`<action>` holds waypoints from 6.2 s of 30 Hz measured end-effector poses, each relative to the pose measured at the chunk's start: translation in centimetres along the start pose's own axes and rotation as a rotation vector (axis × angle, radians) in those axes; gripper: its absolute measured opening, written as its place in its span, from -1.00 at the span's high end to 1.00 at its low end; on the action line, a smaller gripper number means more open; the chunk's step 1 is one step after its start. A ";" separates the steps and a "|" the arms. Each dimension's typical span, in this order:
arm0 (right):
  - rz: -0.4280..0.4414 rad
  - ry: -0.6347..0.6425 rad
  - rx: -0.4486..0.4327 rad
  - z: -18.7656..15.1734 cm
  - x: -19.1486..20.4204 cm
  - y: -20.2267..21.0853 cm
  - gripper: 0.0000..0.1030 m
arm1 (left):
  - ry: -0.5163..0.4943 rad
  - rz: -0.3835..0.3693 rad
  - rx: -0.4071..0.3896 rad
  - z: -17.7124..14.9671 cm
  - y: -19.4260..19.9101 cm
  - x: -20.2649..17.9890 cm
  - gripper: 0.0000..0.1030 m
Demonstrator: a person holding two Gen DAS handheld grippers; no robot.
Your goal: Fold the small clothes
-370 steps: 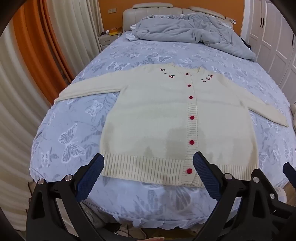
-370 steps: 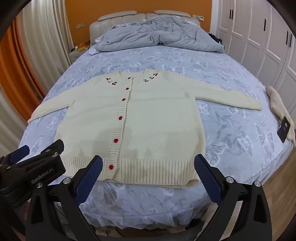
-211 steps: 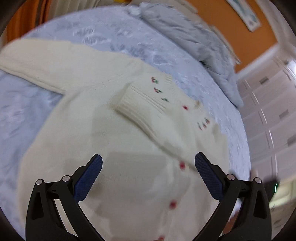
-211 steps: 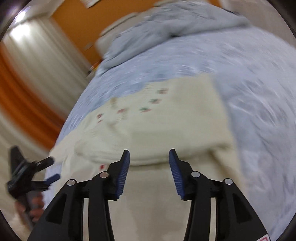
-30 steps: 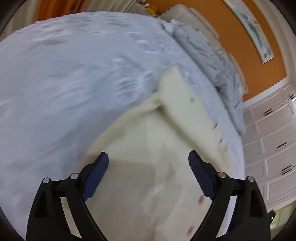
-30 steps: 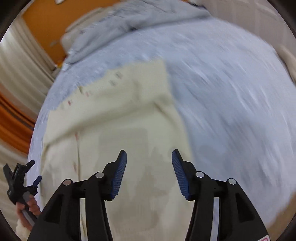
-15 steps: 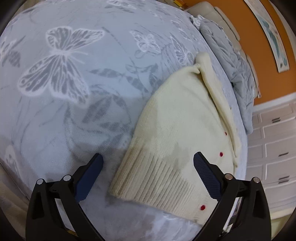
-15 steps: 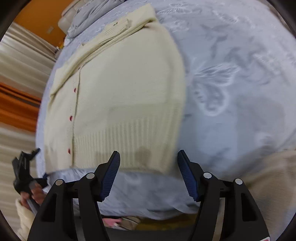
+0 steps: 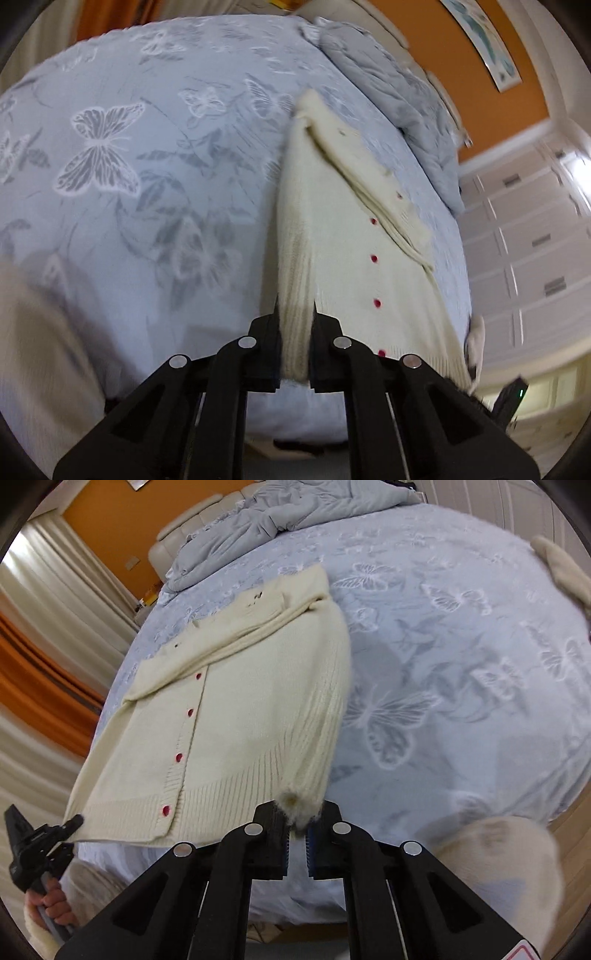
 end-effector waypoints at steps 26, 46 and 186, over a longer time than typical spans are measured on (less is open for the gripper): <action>0.168 0.031 -0.170 10.8 0.3 3.1 0.74 | -0.274 0.045 -0.070 6.7 0.7 -9.3 0.74; -0.022 0.042 -0.054 13.0 -2.7 -11.9 0.59 | -0.332 0.215 -0.006 11.6 -14.3 -3.5 -0.06; -0.042 0.234 0.124 7.5 20.4 -15.6 0.88 | -0.110 0.117 -0.087 6.3 -7.3 2.6 0.00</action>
Point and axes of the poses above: each gripper's, at about its wrist camera, not at the fingertips, and y roughly against the way its jaws point, x to its left, z to its top, the point moved 3 cm from there along -y, roughly the way its jaws point, and after that the axes turned 1 degree about -z, right-handed, at the moved point
